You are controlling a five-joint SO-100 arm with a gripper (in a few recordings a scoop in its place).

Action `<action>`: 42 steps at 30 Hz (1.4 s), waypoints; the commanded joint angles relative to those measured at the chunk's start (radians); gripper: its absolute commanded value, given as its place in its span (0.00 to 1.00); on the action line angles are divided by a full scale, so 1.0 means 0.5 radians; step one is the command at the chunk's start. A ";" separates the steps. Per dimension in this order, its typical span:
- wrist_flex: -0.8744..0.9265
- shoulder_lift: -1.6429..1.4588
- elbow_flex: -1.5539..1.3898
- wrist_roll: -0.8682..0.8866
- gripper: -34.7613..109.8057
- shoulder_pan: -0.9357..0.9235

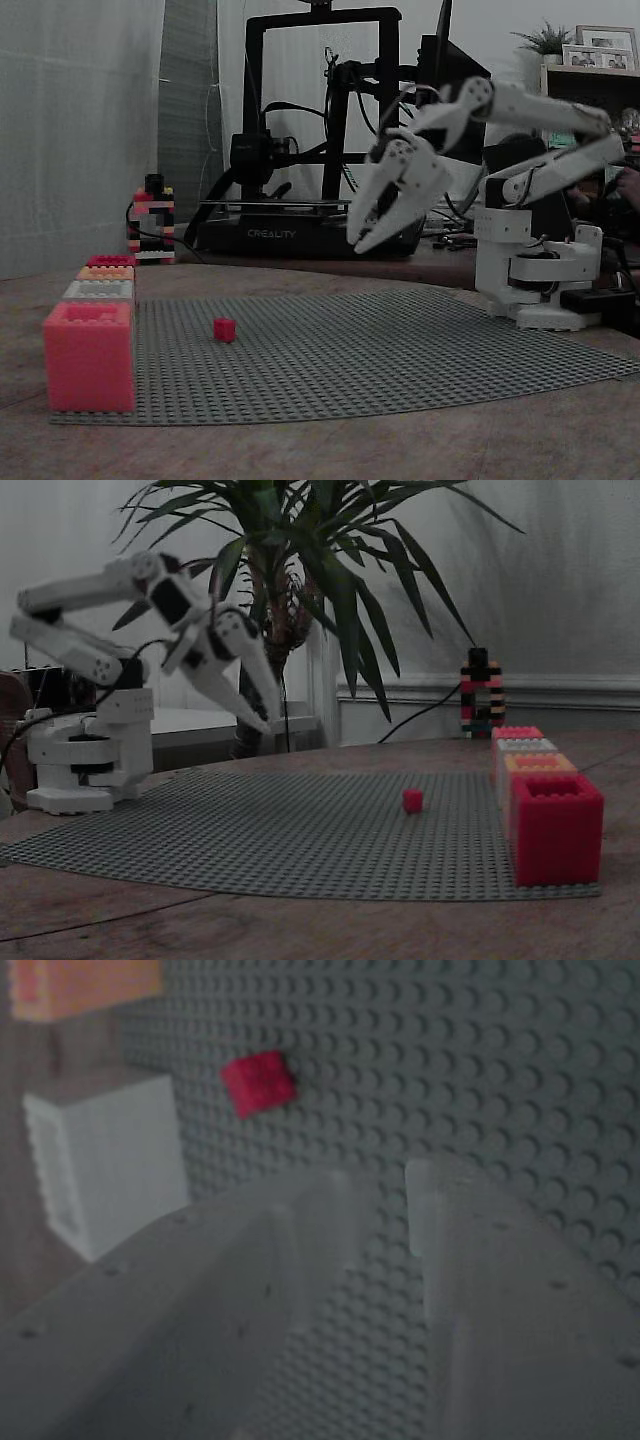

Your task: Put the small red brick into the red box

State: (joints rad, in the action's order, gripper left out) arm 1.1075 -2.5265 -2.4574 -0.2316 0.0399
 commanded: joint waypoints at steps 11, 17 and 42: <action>0.399 1.595 1.546 -0.233 0.38 0.074; 0.568 2.010 2.037 -0.399 0.40 0.101; 0.583 2.942 2.819 -0.341 0.41 0.224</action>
State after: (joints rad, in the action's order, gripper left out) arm 1.4051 -1.0262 -1.1198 -0.4034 0.1243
